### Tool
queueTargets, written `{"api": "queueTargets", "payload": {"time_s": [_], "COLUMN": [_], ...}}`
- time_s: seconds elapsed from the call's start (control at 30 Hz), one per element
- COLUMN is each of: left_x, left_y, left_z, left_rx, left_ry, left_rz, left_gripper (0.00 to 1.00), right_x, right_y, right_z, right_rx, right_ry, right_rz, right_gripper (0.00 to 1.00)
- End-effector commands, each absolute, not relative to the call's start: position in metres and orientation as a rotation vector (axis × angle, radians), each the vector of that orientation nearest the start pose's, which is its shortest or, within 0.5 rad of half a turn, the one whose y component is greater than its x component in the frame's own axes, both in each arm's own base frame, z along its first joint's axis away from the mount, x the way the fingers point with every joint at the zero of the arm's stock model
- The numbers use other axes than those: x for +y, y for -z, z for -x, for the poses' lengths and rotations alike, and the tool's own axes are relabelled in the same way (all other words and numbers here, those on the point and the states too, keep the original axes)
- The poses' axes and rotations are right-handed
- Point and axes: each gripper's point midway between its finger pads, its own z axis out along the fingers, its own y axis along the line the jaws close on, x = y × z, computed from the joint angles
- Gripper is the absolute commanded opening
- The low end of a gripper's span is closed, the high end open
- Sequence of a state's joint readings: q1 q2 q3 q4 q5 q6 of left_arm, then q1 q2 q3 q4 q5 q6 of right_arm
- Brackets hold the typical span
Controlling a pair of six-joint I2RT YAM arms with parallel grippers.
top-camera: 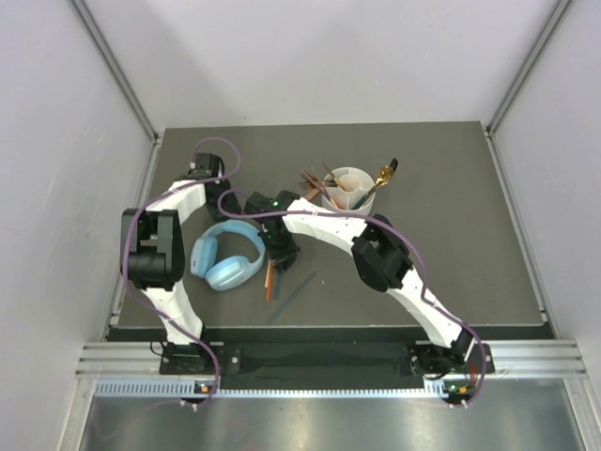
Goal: Sort the eating utensils into containers
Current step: Pick up the chopstick from the center of the board.
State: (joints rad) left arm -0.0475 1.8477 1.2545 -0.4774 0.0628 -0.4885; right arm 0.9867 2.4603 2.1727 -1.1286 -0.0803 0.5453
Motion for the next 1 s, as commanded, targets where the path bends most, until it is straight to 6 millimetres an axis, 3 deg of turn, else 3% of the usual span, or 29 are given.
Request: {"api": "queueTargets", "payload": {"time_s": [0.0,0.03,0.27,0.43,0.53,0.67,0.83,0.97], "left_x": [-0.05,-0.05,-0.051,-0.052,-0.054,-0.055,-0.057,-0.06], "left_y": [-0.068,-0.069,-0.068,-0.066,-0.065,-0.064,-0.063,-0.06], "left_z": [-0.423,-0.424,-0.423,-0.425,-0.425,-0.425,-0.427,-0.428], "left_rx": [2.525,2.522,2.526,2.53,2.535,2.539,2.54,2.551], "left_ry": [0.289,0.289,0.294,0.302,0.315,0.322,0.337,0.356], "left_rz": [0.546,0.546,0.545,0.545,0.544,0.541,0.545,0.549], "left_gripper": [0.45,0.45,0.45,0.45,0.45,0.45,0.45,0.45], "right_x": [0.377,0.378,0.354,0.341,0.34,0.347,0.346,0.341], "right_y": [0.055,0.057,0.062,0.053,0.038,0.002,-0.036,-0.063], "right_z": [-0.211,-0.211,-0.203,-0.217,-0.235,-0.27,-0.311,-0.333], "right_rx": [3.139,3.139,3.177,3.123,3.068,2.947,2.799,2.696], "right_ry": [0.04,0.024,0.05,0.069,0.038,-0.034,-0.077,-0.092], "right_rz": [0.728,0.72,0.751,0.703,0.652,0.599,0.585,0.624], "right_gripper": [0.12,0.0,0.0,0.0,0.0,0.0,0.0,0.0]}}
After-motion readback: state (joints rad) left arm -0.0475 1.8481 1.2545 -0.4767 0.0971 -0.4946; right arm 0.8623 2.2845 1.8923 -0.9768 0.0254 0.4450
